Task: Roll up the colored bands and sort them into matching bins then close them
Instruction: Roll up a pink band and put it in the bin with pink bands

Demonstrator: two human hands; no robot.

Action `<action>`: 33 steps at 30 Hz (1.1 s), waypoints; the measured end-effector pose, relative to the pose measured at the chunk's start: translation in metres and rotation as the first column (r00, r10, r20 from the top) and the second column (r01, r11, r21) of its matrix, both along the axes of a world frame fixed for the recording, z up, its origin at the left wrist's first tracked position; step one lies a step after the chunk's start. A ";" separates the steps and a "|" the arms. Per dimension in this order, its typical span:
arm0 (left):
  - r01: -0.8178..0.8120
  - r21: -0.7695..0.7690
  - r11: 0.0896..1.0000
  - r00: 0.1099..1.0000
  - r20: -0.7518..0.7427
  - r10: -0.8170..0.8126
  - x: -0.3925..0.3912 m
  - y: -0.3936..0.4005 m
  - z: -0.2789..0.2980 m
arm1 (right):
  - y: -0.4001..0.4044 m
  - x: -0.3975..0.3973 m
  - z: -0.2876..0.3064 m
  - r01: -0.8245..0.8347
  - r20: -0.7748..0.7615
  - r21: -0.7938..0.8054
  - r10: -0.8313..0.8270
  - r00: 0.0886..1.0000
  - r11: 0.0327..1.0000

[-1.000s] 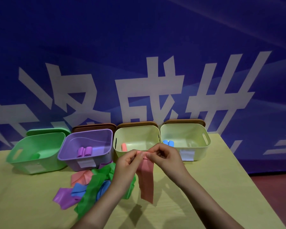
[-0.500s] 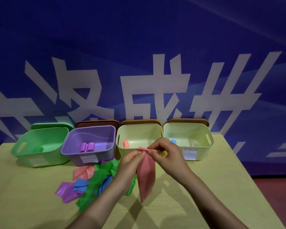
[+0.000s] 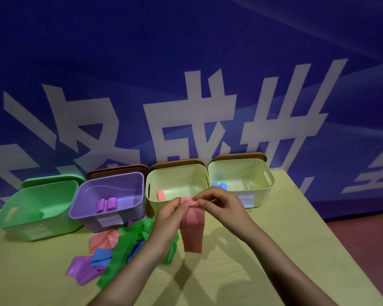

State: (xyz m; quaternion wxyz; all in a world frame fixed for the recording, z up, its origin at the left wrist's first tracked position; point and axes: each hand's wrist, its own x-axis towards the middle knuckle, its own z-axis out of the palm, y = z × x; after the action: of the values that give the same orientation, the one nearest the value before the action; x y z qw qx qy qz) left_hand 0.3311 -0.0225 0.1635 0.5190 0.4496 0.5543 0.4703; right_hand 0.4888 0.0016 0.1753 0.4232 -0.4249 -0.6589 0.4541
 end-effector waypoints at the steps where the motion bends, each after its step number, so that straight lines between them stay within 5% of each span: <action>1: 0.005 0.021 1.000 0.999 -0.038 -0.004 0.001 0.000 0.001 | -0.001 -0.001 -0.001 0.015 -0.018 -0.037 -0.015 1.000 0.999; 6: 0.031 0.184 0.982 0.960 -0.278 0.021 0.002 -0.002 -0.002 | 0.000 -0.004 -0.005 0.042 0.061 -0.049 -0.039 0.997 0.998; 10: 0.056 0.308 0.950 0.937 -0.344 0.056 0.002 -0.006 -0.003 | -0.001 -0.005 -0.005 0.011 -0.042 -0.069 -0.014 0.999 0.998; 12: 0.020 0.306 0.952 0.962 -0.266 0.066 0.002 -0.007 0.000 | -0.001 -0.007 -0.001 -0.017 -0.107 -0.099 0.006 0.994 0.995; 15: -0.067 0.149 0.987 0.996 0.068 0.058 0.005 -0.008 0.008 | -0.001 -0.010 0.005 -0.048 -0.232 -0.137 0.015 0.973 0.989; 19: 0.058 -0.012 0.998 0.927 0.371 -0.049 0.006 -0.010 0.013 | 0.000 -0.015 0.014 -0.044 -0.264 -0.164 -0.001 0.964 0.986; 27: 0.046 -0.056 0.997 0.957 0.290 -0.028 0.008 -0.013 0.014 | 0.007 -0.016 0.012 0.025 -0.144 -0.018 -0.027 0.989 1.000; 33: 0.042 -0.023 0.999 0.963 0.269 -0.034 0.005 -0.009 0.018 | 0.005 -0.012 0.002 0.063 0.019 0.325 -0.073 0.997 0.943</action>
State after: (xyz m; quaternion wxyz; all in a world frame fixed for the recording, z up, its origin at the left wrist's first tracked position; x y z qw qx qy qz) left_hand 0.3357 -0.0312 0.1811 0.6045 0.3850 0.4768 0.5089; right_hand 0.4764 0.0063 0.1772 0.4924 -0.3789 -0.7161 0.3180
